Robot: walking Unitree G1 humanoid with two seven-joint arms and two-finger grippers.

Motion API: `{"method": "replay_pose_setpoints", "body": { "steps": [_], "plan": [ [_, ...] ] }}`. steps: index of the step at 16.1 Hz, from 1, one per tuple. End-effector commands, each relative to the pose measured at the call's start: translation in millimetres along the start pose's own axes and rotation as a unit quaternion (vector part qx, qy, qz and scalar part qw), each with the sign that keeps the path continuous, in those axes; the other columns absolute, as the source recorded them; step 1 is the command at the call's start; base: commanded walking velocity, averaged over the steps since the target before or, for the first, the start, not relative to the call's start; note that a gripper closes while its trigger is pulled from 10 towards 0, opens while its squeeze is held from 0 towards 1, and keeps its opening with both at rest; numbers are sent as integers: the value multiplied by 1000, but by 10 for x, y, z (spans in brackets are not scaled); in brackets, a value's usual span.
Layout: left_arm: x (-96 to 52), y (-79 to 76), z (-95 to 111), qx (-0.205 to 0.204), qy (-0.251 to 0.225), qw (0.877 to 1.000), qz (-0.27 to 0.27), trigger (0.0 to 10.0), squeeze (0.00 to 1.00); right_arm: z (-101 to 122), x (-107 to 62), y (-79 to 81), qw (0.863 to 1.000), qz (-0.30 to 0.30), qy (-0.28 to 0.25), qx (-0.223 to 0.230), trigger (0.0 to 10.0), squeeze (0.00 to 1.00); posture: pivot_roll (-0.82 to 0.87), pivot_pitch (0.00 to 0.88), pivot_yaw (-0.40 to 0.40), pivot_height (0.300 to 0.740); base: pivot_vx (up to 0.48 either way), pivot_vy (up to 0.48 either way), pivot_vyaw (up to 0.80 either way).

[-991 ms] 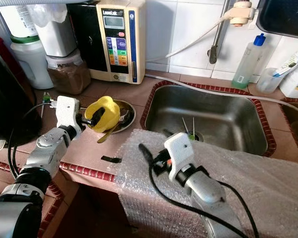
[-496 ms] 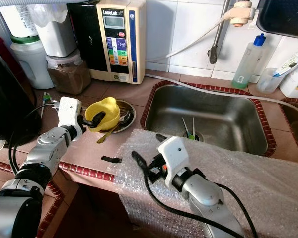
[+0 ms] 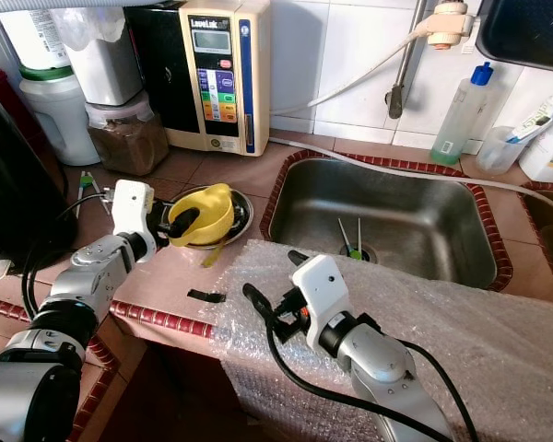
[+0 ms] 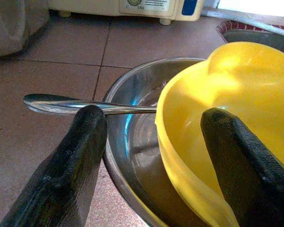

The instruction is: Kitchen organization

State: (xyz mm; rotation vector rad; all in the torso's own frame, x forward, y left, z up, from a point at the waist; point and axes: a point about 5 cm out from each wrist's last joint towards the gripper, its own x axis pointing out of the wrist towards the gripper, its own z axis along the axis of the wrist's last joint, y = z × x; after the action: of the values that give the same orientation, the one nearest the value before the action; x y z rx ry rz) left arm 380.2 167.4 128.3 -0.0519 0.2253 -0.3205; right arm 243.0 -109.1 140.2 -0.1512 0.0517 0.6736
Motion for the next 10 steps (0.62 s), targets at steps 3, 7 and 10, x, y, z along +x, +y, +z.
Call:
{"method": "replay_pose_setpoints", "body": {
  "steps": [3, 7, 10],
  "plan": [
    [26, -40, 94, -3, -12, 1000, -11, 0, 0, 27, -4, -4, 1000, 1, 0, -8, 10000, 1000, 26, 0, 46, 740, 0, 0, 0],
    [20, -16, 133, -2, -21, 1000, -4, 0, 0, 29, 9, -40, 1000, -3, 0, -18, 10000, 1000, 29, 0, 43, 740, 0, 0, 0],
    [19, 3, 195, 7, -26, 1000, 0, 0, 0, 31, 13, -54, 1000, -4, 1, -23, 10000, 1000, 27, 0, 45, 740, 0, 0, 0]
  ]
}}
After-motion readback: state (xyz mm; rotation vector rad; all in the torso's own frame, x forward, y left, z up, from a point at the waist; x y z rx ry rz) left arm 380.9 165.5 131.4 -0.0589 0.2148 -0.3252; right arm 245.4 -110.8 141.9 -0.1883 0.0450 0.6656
